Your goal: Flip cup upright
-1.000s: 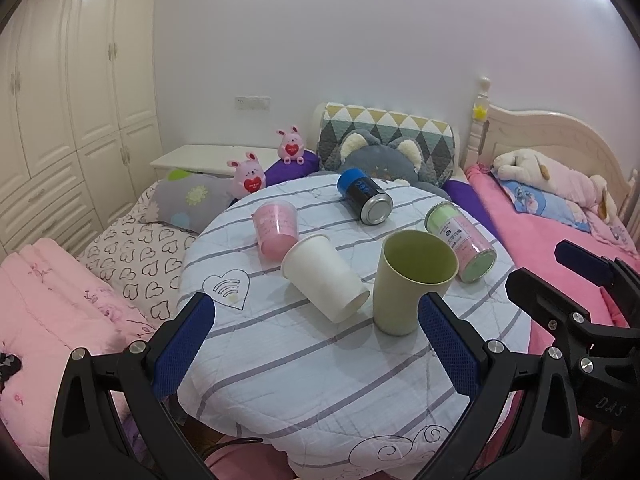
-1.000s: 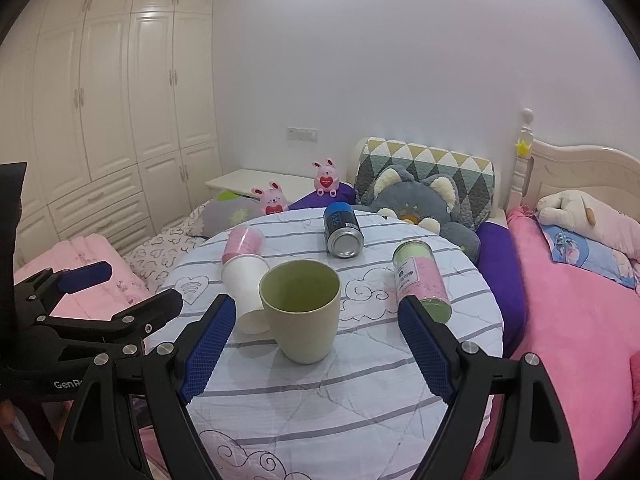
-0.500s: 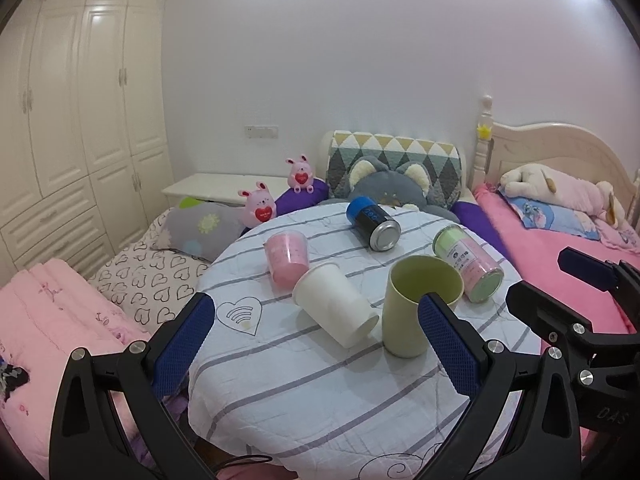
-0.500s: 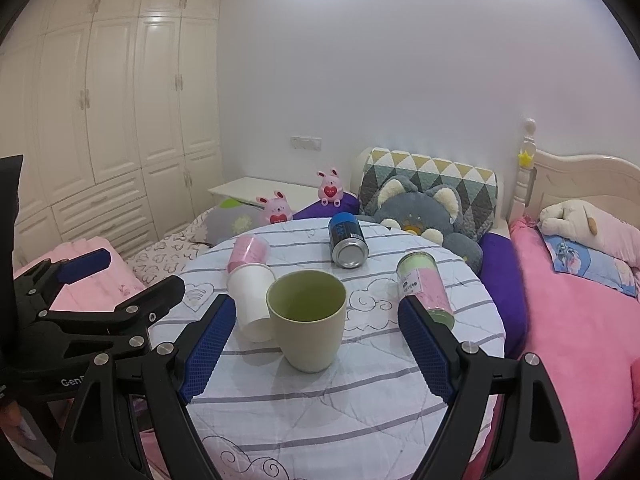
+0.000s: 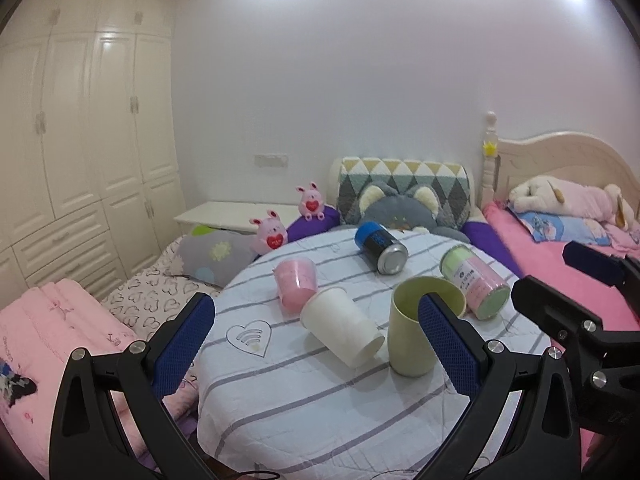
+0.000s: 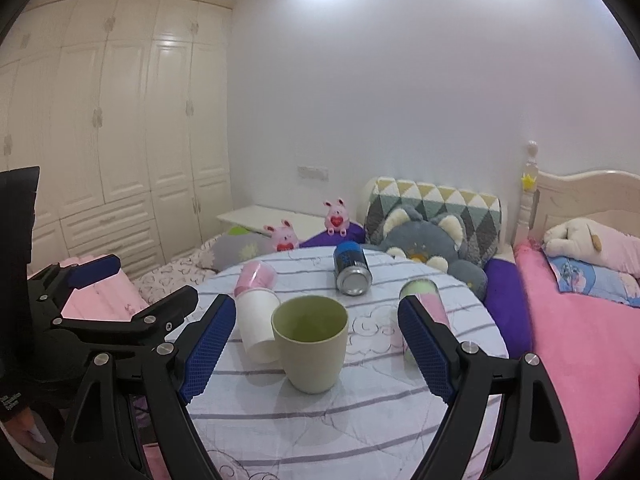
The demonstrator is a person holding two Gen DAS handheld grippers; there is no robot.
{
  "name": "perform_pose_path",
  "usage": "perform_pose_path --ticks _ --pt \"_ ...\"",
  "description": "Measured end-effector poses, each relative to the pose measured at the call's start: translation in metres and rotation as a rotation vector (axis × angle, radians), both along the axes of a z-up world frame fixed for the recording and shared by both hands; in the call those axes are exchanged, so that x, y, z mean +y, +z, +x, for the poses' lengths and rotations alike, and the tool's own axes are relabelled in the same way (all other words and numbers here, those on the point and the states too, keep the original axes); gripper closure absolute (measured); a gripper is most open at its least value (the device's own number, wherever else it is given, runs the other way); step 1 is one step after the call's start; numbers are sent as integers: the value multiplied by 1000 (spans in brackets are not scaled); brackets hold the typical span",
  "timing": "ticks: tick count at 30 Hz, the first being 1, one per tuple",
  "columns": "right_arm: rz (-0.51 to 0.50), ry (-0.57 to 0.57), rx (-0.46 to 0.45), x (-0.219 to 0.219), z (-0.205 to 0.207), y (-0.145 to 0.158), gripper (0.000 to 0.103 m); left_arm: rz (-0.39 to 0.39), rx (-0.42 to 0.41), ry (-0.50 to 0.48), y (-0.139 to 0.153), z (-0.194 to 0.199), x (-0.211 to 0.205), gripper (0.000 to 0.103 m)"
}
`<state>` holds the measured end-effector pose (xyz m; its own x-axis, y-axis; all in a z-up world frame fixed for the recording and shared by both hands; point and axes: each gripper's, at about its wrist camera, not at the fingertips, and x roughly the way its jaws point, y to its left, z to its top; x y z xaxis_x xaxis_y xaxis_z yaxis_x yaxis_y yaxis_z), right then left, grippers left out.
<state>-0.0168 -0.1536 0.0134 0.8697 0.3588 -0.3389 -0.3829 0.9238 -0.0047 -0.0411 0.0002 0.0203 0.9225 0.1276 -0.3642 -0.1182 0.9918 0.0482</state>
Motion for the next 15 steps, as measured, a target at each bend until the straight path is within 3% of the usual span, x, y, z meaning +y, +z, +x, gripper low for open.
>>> perform_pose_path --ticks 15 --pt "38 36 -7 -2 3 -6 18 26 -3 25 0 -3 2 0"
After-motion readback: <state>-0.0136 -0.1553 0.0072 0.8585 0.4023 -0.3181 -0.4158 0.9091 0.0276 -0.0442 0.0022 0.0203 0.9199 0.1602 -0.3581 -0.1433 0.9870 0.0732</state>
